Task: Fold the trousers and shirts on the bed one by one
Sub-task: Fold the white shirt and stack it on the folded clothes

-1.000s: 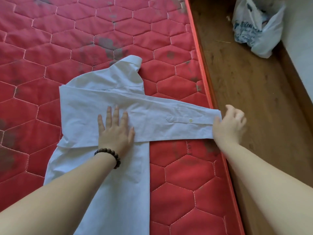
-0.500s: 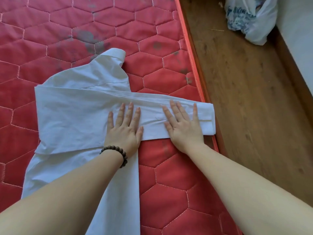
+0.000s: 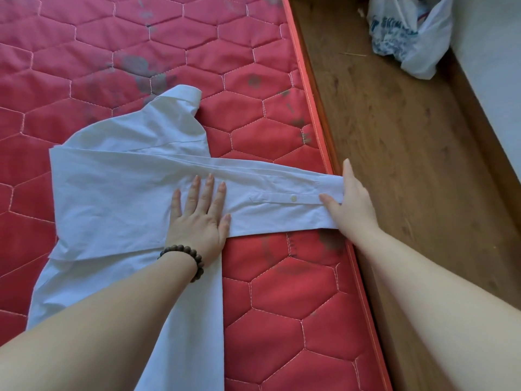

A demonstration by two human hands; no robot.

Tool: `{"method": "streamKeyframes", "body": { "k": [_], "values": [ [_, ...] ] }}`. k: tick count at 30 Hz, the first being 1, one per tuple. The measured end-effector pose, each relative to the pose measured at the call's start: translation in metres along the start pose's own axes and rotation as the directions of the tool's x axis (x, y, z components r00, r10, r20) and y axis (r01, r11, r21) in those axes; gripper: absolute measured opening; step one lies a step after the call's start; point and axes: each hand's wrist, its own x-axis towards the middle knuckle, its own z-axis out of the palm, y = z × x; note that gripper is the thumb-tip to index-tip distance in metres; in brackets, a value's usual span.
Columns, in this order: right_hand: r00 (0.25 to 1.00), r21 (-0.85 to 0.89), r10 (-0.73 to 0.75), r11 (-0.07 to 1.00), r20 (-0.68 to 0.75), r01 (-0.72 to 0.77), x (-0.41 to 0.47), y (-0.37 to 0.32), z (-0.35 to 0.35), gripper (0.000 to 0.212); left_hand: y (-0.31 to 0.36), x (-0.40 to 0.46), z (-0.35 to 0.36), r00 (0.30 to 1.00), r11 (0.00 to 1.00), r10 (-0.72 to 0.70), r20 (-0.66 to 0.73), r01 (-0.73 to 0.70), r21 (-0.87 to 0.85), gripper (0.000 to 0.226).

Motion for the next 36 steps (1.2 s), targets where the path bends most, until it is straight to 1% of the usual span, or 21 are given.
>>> {"method": "streamKeyframes", "body": {
  "k": [2,3,5,7,10,11,12,14,15,16,17,19,21,23,25,26,29,31,32,34,36],
  "values": [
    [0.994,-0.026,0.104,0.994,0.028,-0.103,0.01,-0.005,-0.013,0.09,-0.001,0.0,-0.002,1.0,1.0,0.007,0.025,-0.007,-0.008,0.061],
    [0.986,-0.03,0.159,0.987,0.058,-0.157,0.013,-0.009,-0.018,0.08,-0.002,0.0,-0.004,0.999,1.0,0.013,0.036,-0.013,-0.017,0.061],
    [0.973,-0.004,0.202,0.979,0.109,-0.203,0.018,-0.018,-0.026,0.034,-0.002,0.002,-0.01,0.996,0.998,0.018,0.089,-0.013,-0.066,0.062],
    [0.981,0.028,0.159,0.986,0.11,-0.163,0.015,-0.029,-0.035,0.017,0.001,0.0,-0.023,0.992,0.987,-0.013,0.124,0.032,-0.159,0.066],
    [0.995,0.096,0.022,0.995,0.099,-0.032,0.0,-0.058,-0.048,0.013,0.017,-0.015,-0.048,0.989,0.877,-0.113,-0.091,0.057,-0.477,0.059],
    [0.993,0.16,-0.011,0.987,0.113,-0.008,-0.009,-0.074,-0.049,0.013,0.027,-0.023,-0.059,0.978,0.771,-0.159,-0.132,0.04,-0.635,0.05],
    [0.99,0.242,-0.04,0.97,0.136,0.006,-0.02,-0.092,-0.048,0.012,0.036,-0.029,-0.071,0.977,0.619,-0.193,-0.096,0.045,-0.784,0.041],
    [0.967,0.373,-0.137,0.927,0.216,0.048,-0.044,-0.132,-0.036,0.011,0.048,-0.036,-0.097,0.977,0.15,-0.166,0.134,0.159,-0.976,0.033],
    [0.94,0.427,-0.204,0.902,0.275,0.071,-0.056,-0.151,-0.026,0.014,0.049,-0.037,-0.105,0.961,-0.075,-0.151,0.233,0.224,-0.972,0.037],
    [0.904,0.472,-0.258,0.878,0.341,0.073,-0.067,-0.168,-0.015,0.021,0.044,-0.036,-0.109,0.935,-0.187,-0.19,0.299,0.265,-0.946,0.041],
    [0.862,0.501,-0.3,0.863,0.408,0.063,-0.076,-0.183,-0.005,0.029,0.034,-0.035,-0.112,0.9,-0.215,-0.272,0.34,0.287,-0.933,0.042],
    [0.786,0.538,-0.377,0.84,0.491,0.067,-0.089,-0.203,0.013,0.04,0.003,-0.037,-0.111,0.828,-0.159,-0.445,0.342,0.303,-0.94,0.027],
    [0.761,0.55,-0.417,0.83,0.497,0.095,-0.094,-0.215,0.029,0.044,-0.037,-0.04,-0.105,0.806,-0.102,-0.499,0.319,0.311,-0.945,0.014],
    [0.817,0.476,-0.415,0.856,0.4,0.201,-0.093,-0.217,0.044,0.046,-0.074,-0.039,-0.103,0.793,-0.048,-0.542,0.279,0.302,-0.952,0.015],
    [0.862,0.332,-0.429,0.882,0.269,0.335,-0.088,-0.217,0.061,0.045,-0.113,-0.036,-0.097,0.801,0.096,-0.567,0.191,0.295,-0.951,0.012],
    [0.866,0.233,-0.438,0.892,0.242,0.386,-0.085,-0.213,0.069,0.046,-0.129,-0.035,-0.092,0.819,0.197,-0.549,0.169,0.323,-0.926,0.011],
    [0.828,-0.127,-0.419,0.861,0.373,0.493,-0.077,-0.196,0.091,0.068,-0.166,-0.048,-0.07,0.894,0.531,-0.434,0.11,0.352,-0.771,0.068],
    [0.795,-0.332,-0.367,0.764,0.483,0.554,-0.077,-0.185,0.103,0.086,-0.174,-0.066,-0.054,0.971,0.829,-0.222,0.089,0.236,-0.507,0.091],
    [0.782,-0.385,-0.354,0.719,0.513,0.578,-0.077,-0.181,0.108,0.091,-0.176,-0.076,-0.046,0.987,0.923,-0.107,0.117,0.142,-0.358,0.097],
    [0.766,-0.43,-0.357,0.665,0.535,0.61,-0.079,-0.177,0.117,0.094,-0.178,-0.087,-0.032,0.982,0.991,0.015,0.187,0.01,-0.134,0.099],
    [0.765,-0.471,-0.376,0.621,0.523,0.627,-0.08,-0.178,0.123,0.088,-0.18,-0.088,-0.029,0.986,0.999,0.019,0.167,-0.013,-0.038,0.082]
  ]
}}
